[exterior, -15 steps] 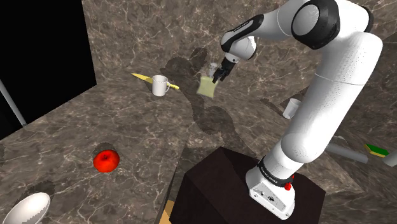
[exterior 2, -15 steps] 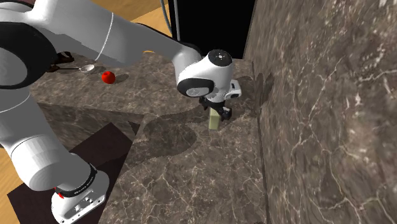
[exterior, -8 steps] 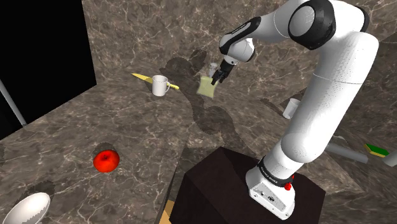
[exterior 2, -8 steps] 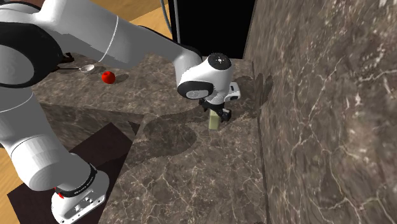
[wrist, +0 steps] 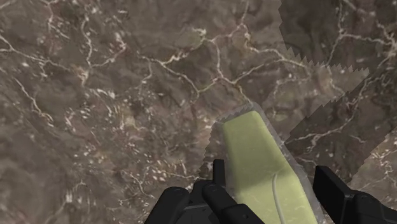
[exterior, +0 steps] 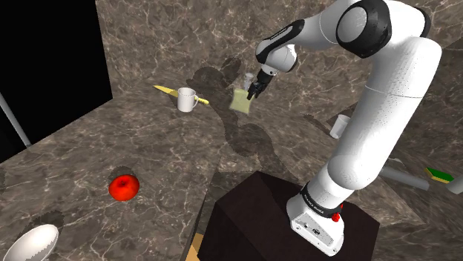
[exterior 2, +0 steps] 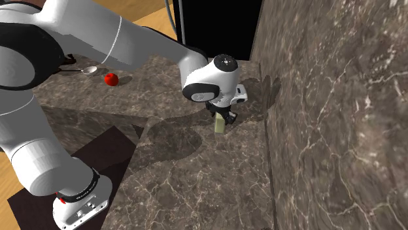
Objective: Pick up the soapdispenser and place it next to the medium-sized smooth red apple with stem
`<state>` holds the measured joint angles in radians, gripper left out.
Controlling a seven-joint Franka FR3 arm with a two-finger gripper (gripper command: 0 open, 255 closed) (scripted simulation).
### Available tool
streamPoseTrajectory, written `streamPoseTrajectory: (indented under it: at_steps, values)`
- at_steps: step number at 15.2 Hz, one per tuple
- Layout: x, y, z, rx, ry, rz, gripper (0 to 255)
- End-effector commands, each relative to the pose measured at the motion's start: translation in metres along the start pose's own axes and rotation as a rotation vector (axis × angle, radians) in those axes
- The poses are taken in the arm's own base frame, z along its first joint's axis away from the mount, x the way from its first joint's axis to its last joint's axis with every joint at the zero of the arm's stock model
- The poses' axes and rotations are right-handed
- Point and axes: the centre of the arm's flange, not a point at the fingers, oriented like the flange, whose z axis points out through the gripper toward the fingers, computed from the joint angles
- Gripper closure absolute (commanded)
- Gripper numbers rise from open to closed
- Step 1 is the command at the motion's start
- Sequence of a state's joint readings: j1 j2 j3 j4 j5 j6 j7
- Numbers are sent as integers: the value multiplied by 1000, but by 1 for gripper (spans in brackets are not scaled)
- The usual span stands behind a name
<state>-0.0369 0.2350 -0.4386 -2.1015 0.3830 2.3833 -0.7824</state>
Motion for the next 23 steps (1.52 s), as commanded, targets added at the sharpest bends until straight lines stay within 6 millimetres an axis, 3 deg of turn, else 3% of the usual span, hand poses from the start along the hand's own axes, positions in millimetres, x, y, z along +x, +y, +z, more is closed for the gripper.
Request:
streamPoseTrajectory:
  at_steps: [1, 5, 23]
  values:
    - [0, -1, 1, 1, -1, -1, 255]
    - [0, -1, 1, 1, -1, -1, 255]
    - [16, -9, -93, 1, -1, -1, 255]
